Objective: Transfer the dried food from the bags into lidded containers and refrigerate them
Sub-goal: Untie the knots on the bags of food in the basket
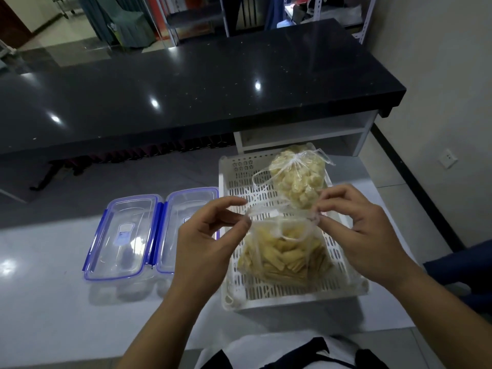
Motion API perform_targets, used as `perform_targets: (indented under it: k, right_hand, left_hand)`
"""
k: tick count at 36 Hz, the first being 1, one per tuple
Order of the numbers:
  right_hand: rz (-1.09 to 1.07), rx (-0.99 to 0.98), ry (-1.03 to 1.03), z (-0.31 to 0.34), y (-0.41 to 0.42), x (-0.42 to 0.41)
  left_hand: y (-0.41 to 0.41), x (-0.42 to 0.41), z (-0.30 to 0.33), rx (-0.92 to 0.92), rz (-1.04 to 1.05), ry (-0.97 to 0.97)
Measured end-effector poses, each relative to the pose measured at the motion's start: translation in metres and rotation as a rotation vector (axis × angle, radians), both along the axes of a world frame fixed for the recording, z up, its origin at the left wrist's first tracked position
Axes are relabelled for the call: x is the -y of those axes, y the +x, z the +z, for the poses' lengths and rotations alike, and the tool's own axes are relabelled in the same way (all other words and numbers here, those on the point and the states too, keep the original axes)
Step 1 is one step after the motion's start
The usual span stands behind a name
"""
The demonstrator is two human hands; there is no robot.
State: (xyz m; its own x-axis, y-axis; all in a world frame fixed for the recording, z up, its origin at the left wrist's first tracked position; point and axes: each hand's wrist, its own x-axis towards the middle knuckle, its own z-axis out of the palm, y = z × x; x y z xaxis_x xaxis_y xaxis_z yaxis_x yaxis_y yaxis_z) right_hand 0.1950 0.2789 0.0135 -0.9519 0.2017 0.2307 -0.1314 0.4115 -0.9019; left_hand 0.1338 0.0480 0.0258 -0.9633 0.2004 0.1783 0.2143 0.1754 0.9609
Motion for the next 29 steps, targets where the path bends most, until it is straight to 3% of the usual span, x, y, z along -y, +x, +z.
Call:
perform_targets:
  k: [5,10,15,23,29]
  right_hand:
    - [-0.081,-0.021,-0.07,-0.002,0.0,-0.002]
    - [-0.153,0.131,-0.254,-0.022,0.008,-0.007]
    - [-0.126,0.072,-0.326,-0.011,0.014,0.0]
    - [-0.104,0.086,0.074,0.014,-0.012,0.007]
    - [-0.157,0.07,0.041,0.029,-0.045,0.02]
  left_hand:
    - [0.001,0.007,-0.005,0.057,0.06,0.042]
    - [0.005,0.01,-0.023,0.288,0.155,0.13]
    - [0.005,0.011,-0.024,0.273,0.126,0.131]
    - [-0.003,0.012,-0.01,0.151,0.13,0.157]
    - [-0.008,0.015,0.007,0.104,0.104,0.179]
